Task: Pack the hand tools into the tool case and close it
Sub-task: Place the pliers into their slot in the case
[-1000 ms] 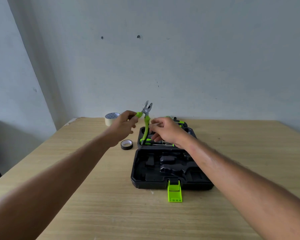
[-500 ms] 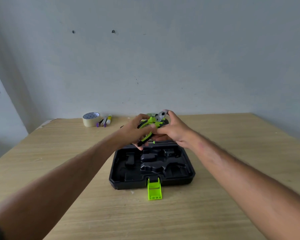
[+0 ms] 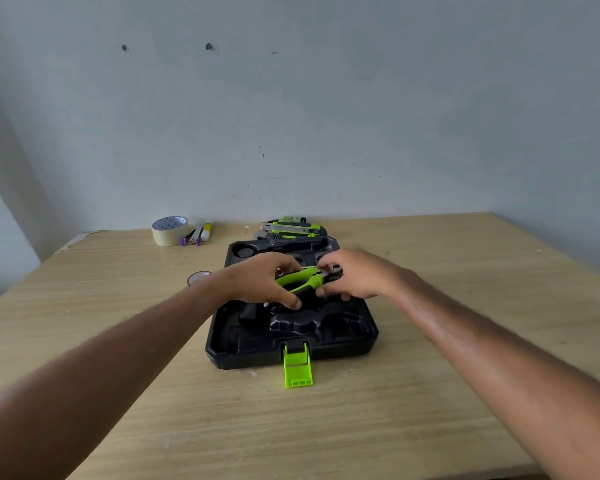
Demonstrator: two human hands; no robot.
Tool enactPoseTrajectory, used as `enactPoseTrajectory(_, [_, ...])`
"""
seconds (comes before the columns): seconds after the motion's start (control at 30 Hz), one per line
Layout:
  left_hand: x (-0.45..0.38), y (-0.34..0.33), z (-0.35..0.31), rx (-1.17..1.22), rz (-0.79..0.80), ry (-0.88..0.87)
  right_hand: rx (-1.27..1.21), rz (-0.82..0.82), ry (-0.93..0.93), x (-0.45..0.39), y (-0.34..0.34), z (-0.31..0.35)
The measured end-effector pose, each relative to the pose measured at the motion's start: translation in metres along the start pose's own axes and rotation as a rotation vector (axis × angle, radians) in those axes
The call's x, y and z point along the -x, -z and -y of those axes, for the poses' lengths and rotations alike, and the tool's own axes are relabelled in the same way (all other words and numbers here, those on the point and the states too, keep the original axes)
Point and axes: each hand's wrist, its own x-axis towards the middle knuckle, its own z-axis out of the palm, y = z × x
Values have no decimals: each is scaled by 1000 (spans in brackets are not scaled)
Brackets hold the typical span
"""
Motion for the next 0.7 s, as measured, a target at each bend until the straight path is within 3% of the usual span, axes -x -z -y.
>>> enactPoseTrajectory(0.2, [1,2,10,-109,119,-45,225,70,4,5,0,1])
enactPoseTrajectory(0.33, [4,1,13,-77,116,-27,286,59,18,5,-1,2])
enactPoseTrajectory(0.7, [4,6,26,37,75,-9,35,68,41,1,-3,-8])
